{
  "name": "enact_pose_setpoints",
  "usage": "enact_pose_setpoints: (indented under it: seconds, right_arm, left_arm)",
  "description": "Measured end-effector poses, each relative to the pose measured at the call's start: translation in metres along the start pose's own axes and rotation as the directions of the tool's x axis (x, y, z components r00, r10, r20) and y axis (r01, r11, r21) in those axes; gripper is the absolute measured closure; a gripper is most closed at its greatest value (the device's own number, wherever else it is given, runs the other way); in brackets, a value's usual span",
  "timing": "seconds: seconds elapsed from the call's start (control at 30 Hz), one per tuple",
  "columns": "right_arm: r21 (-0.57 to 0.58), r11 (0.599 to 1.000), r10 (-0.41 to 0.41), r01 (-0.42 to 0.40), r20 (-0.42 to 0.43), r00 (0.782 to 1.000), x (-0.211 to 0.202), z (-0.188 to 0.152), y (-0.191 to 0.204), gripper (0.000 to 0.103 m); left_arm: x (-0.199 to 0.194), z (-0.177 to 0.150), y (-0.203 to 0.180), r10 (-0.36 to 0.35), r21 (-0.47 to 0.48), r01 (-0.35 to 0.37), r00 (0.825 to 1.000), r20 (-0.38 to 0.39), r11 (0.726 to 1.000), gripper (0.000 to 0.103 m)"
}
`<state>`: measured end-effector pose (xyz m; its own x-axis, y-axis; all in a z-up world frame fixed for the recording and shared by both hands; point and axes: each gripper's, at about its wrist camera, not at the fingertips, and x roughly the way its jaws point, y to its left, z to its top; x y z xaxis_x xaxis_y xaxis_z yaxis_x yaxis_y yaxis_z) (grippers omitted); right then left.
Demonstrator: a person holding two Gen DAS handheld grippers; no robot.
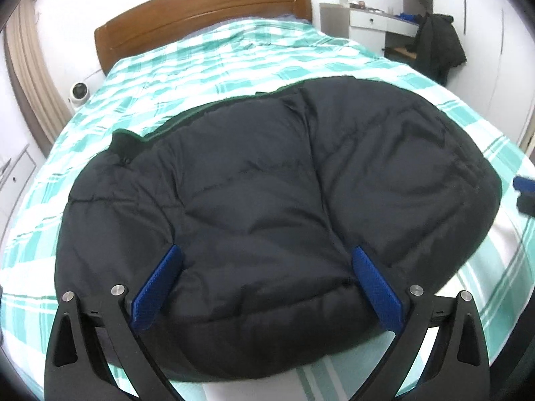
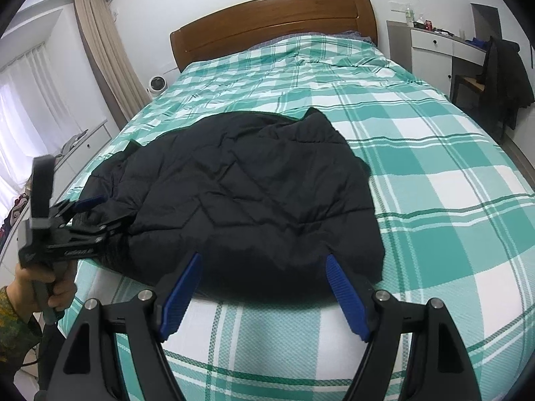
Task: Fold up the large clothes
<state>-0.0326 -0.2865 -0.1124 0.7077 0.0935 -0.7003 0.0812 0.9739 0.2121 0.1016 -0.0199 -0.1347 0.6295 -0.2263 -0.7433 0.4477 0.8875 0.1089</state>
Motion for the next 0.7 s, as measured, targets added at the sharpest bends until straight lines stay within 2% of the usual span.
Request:
enact_pose_setpoints:
  seconds: [0.23,0.4,0.53,0.7]
  right_arm:
    - [0.026,1.000,0.005,-0.006,0.012,1.000,-0.003,-0.002,-0.002,0.025]
    - [0.081,0.997,-0.022,0.021,0.009,1.000,-0.005,-0.005,-0.019,0.025]
    - [0.220,0.975,-0.023,0.024,-0.008,1.000,-0.002,-0.013,-0.054,0.017]
    - [0.410,0.912,0.054,-0.034,-0.036,0.998,0.024,-0.027,-0.089,0.017]
  left_arm:
    - [0.024,-0.010,-0.010,0.045,0.029,-0.044,0.999,-0.020,0.999,0.001]
    - [0.004,-0.014,-0.009,0.007,0.030,-0.006,0.999,-0.043,1.000,0.001]
    - [-0.028,-0.015,-0.012,-0.092,0.027,0.092,0.996,-0.012,0.995,0.001]
    - [-0.044,0.008,-0.018,-0.238,-0.014,0.239,0.970,0.058,0.971,0.001]
